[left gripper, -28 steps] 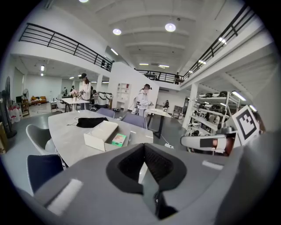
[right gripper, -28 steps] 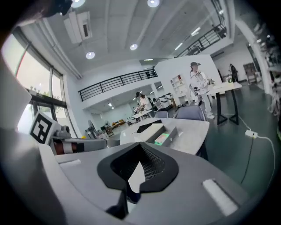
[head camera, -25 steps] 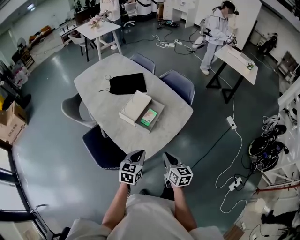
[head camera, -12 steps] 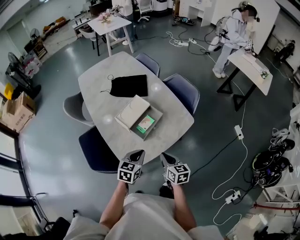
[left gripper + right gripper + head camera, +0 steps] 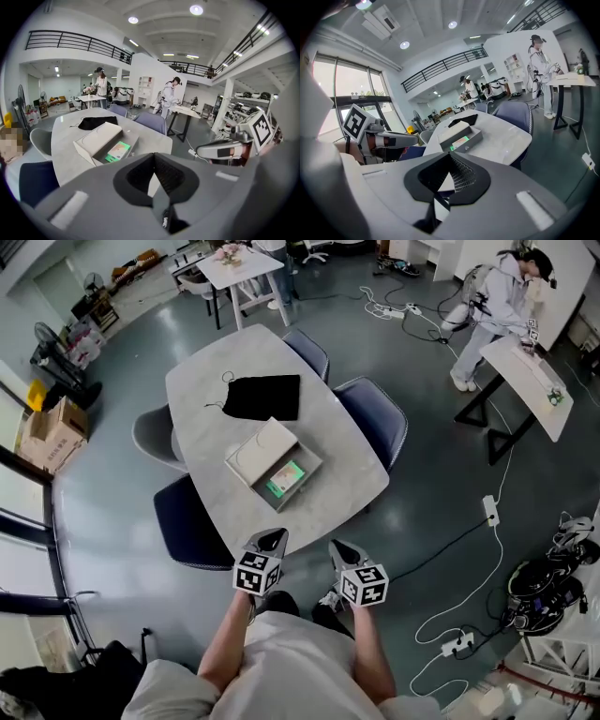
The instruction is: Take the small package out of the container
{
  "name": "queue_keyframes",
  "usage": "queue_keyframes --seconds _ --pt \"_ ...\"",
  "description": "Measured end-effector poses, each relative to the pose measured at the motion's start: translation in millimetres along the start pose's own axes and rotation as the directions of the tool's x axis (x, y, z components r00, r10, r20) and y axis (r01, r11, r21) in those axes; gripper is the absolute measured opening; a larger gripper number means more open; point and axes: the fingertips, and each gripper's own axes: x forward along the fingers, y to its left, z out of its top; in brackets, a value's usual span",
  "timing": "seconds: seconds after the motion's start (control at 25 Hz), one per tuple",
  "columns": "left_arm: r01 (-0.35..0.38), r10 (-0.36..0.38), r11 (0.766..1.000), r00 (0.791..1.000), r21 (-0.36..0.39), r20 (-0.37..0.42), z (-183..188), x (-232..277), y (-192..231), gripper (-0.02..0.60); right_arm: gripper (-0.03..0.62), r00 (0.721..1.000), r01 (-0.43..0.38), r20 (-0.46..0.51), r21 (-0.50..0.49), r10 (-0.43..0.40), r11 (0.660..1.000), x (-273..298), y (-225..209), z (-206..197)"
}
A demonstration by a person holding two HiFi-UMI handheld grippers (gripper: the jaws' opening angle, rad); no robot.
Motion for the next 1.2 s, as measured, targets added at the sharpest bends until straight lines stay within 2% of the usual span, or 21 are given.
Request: queue_keyframes --seconds 0.28,0.6,0.96,1.08,1.2 --pt "-0.042 0.041 0.999 0.998 -0.015 -0.044 2 -3 16 0.054 0.0 0.999 -0.039 0.009 0.026 0.039 0.999 11 -9 13" --pt "-0.06 0.057 0.997 0.996 -0.042 -0.069 20 30 47 0.054 0.0 0.998 -0.065 -0.017 -0.001 0.065 0.998 41 -10 32" --pt "-0.053 0.051 0.998 0.998 -0.044 -0.046 73 53 111 0.054 0.0 0.996 -0.055 -0.069 -0.054 0.051 0.997 87 -19 71" --pt "-0.06 0.058 0.998 0.997 -0.035 -0.055 77 53 139 0.054 -0.001 0.995 -0.067 -0.076 -0.07 0.062 0.995 110 -10 84" --pt "-0.045 0.043 0.999 0.997 -0.023 -0.07 72 77 156 0.054 0.0 0.995 -0.061 -0.089 -0.091 0.053 0.994 133 -20 86"
